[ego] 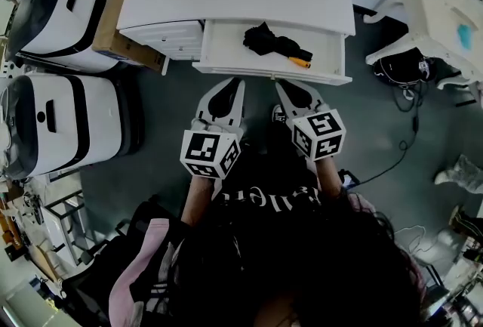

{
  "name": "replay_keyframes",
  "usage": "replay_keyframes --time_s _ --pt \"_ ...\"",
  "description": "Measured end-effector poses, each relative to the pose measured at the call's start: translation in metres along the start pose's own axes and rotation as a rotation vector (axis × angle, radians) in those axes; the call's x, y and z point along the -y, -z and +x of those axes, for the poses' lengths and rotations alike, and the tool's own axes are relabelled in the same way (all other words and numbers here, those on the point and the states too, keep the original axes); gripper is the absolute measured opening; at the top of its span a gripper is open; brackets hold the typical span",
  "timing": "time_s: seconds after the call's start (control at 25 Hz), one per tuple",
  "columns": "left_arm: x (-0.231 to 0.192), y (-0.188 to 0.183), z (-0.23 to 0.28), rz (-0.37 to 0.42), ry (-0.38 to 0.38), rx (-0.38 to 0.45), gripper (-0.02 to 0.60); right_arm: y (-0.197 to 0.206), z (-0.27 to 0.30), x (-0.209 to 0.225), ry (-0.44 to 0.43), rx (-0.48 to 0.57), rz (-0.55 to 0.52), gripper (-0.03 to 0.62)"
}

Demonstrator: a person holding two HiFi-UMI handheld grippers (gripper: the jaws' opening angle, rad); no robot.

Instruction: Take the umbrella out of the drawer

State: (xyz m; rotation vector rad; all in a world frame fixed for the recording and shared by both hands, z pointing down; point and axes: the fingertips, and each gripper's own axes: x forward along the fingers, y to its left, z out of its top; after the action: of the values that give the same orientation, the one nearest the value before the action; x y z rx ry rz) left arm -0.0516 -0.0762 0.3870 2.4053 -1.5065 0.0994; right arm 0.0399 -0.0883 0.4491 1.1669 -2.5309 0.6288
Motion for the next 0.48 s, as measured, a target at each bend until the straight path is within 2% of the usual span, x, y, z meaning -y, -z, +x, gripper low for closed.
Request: replay_keyframes --time_s 0.2,0.48 --pt "0.002 -0.011 0.057 0.01 -0.04 -0.011 0.029 -0.013 0.022 0.06 -0.013 -0.035 0.008 0.057" --pt "-0.007 -0.022 0.103 0.006 -0.12 -0.016 0.029 -0.014 0.052 0.121 -0.035 -0.086 -0.014 0.058"
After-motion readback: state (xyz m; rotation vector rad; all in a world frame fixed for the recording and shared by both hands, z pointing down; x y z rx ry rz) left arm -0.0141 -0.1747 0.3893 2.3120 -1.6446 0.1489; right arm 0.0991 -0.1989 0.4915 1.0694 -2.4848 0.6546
